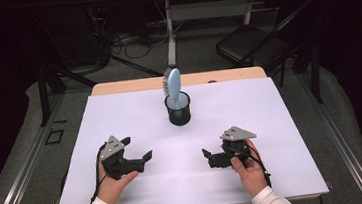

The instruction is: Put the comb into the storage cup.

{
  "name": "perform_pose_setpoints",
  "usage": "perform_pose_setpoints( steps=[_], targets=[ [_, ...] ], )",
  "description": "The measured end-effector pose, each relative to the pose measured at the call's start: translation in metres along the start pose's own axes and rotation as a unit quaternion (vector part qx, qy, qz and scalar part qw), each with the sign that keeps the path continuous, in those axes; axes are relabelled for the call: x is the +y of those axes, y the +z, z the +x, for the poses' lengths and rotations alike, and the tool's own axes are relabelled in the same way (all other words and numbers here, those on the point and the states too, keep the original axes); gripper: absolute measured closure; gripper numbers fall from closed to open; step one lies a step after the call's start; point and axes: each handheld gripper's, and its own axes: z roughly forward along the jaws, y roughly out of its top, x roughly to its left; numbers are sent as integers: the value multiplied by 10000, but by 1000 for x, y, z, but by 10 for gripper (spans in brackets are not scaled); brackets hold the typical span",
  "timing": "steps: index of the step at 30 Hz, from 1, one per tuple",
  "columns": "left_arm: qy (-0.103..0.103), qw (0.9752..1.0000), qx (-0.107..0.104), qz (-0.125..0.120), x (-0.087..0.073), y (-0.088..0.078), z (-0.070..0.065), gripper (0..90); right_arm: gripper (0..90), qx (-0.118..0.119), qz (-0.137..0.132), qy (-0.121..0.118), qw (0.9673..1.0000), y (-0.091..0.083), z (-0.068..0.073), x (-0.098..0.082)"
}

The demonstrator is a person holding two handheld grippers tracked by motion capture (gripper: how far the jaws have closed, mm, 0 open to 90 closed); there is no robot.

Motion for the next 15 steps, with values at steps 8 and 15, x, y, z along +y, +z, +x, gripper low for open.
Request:
perform_pose_setpoints(
  steps=[8,15],
  targets=[
    [23,10000,-27,17,-1,2,-1,17,9,-9,9,-40,10000,1,2,-1],
    [6,10000,20,-26,-1,1,0,17,9,3,44,-51,10000,2,1,-1]
  ],
)
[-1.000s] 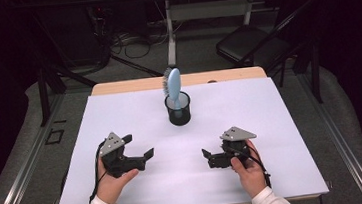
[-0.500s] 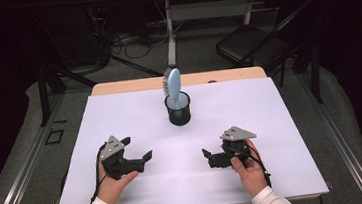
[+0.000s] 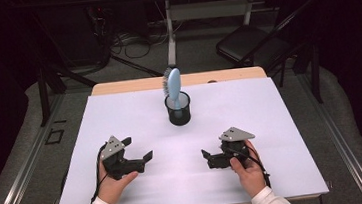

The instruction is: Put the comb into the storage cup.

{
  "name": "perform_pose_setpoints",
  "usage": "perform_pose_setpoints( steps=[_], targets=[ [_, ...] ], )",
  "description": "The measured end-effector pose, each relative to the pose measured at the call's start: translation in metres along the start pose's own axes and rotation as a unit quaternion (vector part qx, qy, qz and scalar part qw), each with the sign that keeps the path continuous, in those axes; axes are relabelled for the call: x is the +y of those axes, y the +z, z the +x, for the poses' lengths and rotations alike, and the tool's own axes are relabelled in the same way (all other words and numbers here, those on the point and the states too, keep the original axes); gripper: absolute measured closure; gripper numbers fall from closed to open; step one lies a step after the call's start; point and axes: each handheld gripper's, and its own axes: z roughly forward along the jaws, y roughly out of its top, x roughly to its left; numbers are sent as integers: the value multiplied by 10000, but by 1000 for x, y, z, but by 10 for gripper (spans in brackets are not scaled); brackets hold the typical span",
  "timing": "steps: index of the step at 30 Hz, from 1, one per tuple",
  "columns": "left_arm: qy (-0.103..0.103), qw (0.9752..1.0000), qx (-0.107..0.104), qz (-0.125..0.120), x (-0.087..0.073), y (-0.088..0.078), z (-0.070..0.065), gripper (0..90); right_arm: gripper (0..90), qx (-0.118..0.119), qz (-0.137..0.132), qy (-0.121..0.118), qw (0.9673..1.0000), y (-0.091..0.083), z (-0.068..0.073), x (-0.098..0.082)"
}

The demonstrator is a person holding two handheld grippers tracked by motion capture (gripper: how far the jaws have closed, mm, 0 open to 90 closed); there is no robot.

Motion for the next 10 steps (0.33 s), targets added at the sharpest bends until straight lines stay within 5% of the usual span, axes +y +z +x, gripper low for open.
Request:
perform_pose_setpoints(
  steps=[10],
  targets=[
    [-69,10000,12,-33,1,0,2,16,9,-29,-16,36,10000,-1,-2,-1]
  ],
)
